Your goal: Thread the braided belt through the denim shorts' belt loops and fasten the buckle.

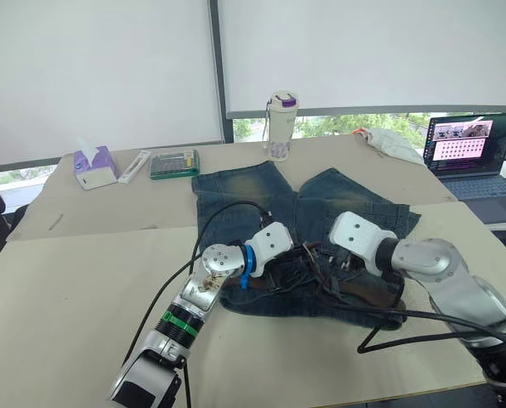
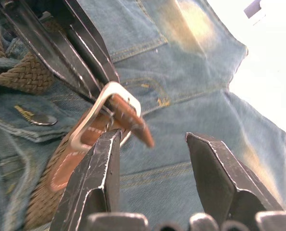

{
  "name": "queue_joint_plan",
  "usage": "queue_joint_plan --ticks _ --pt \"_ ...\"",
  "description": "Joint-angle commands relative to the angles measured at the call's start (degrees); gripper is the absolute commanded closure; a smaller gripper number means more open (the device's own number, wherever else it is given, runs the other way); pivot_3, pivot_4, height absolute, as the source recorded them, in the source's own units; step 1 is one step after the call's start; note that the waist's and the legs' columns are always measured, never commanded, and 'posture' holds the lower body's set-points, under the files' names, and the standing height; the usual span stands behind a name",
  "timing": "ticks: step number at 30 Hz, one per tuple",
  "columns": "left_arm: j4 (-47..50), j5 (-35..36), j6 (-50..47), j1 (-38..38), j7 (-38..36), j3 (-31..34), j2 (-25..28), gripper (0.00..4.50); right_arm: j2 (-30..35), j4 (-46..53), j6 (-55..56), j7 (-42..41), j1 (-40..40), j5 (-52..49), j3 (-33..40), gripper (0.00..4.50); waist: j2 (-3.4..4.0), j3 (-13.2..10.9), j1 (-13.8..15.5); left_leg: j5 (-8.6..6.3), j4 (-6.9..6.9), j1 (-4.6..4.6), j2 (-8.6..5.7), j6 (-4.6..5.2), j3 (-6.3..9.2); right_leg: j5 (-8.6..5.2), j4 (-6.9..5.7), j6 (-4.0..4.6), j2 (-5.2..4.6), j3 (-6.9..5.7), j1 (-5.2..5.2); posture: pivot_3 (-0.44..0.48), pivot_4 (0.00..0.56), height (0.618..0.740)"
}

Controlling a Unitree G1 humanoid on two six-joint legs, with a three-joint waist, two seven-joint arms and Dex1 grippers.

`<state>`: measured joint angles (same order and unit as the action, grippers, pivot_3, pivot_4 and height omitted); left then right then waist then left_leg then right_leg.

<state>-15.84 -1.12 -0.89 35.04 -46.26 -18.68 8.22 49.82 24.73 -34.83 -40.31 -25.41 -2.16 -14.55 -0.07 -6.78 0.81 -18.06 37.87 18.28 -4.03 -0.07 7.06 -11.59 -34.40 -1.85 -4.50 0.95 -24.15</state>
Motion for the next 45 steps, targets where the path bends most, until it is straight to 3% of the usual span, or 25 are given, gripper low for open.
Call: queue_joint_plan --ticks 1,6,8,14,18,22,26,37,45 --pt "1.25 0.85 2.93 1.13 -0.25 0.55 0.07 4.50 -0.40 -1.24 4.75 -2.29 -2.53 2.22 -1.03 2.62 0.00 0.00 -0.04 0.00 0.00 0.00 0.00 0.00 0.00 0.00 0.00 0.00 0.00 0.01 -0.01 0.000 0.150 0.740" --pt "1.15 0.81 4.16 1.15 -0.01 0.59 0.46 4.50 -0.97 -1.93 6.79 -4.71 -3.18 2.94 -1.38 4.32 0.01 0.00 0.01 0.00 0.00 0.00 0.01 0.00 0.07 0.00 0.00 0.00 -0.01 0.01 -0.01 0.000 0.150 0.740" --pt "1.31 1.07 4.10 1.12 -0.06 0.72 0.63 4.50 -1.16 -1.93 7.16 -5.28 -3.11 3.33 -1.23 4.47 0.01 0.01 0.03 0.00 0.00 0.00 0.01 0.00 0.10 0.00 0.00 0.00 -0.01 0.01 -0.01 0.000 0.150 0.740" --pt "12.19 18.07 -18.64 -0.99 -5.62 9.56 4.21 2.47 -1.56 -0.18 6.41 -5.65 -2.15 3.64 0.15 4.50 0.01 0.01 -0.25 0.00 0.00 0.02 0.09 0.00 0.20 0.00 -0.06 0.00 0.01 0.03 -0.08 0.000 0.150 0.740" --pt "15.68 23.91 -28.05 -0.46 -6.84 12.50 7.49 1.12 -2.05 1.46 6.17 -5.72 -0.70 3.00 0.92 4.50 0.03 0.02 -0.39 -0.01 -0.01 -0.04 0.09 0.01 0.22 0.00 -0.15 0.00 0.07 0.03 -0.07 0.000 0.150 0.740" --pt "15.32 19.45 -23.31 0.48 -9.81 7.94 10.35 1.12 -3.11 3.04 6.00 -5.76 0.69 2.56 1.14 4.50 0.02 0.01 -0.02 0.00 0.01 -0.03 0.02 0.00 0.27 0.00 -0.12 0.00 -0.01 0.01 -0.03 0.000 0.150 0.740" --pt "13.33 15.52 -18.05 1.40 -9.74 4.49 9.80 1.12 -3.95 3.68 6.27 -5.93 1.03 3.09 0.71 4.50 0.02 0.01 -0.05 0.01 0.00 -0.01 0.02 -0.03 0.27 0.00 -0.02 0.01 -0.01 0.03 -0.04 0.000 0.150 0.740" --pt "13.33 20.71 -28.44 4.91 -3.22 7.38 1.78 1.12 -4.40 8.60 5.10 -4.37 2.02 5.71 2.26 4.50 0.01 0.01 -0.15 0.01 0.00 0.00 0.01 -0.02 0.24 0.00 -0.05 0.01 0.02 0.04 -0.05 0.000 0.150 0.740" --pt "11.67 13.15 -23.18 1.14 -2.91 0.96 4.48 1.12 -4.95 11.27 1.28 -2.88 3.41 5.34 4.69 4.50 0.03 0.02 -0.13 0.01 0.00 -0.02 0.02 -0.03 0.24 0.00 -0.04 0.01 0.01 0.06 -0.05 0.000 0.150 0.740"
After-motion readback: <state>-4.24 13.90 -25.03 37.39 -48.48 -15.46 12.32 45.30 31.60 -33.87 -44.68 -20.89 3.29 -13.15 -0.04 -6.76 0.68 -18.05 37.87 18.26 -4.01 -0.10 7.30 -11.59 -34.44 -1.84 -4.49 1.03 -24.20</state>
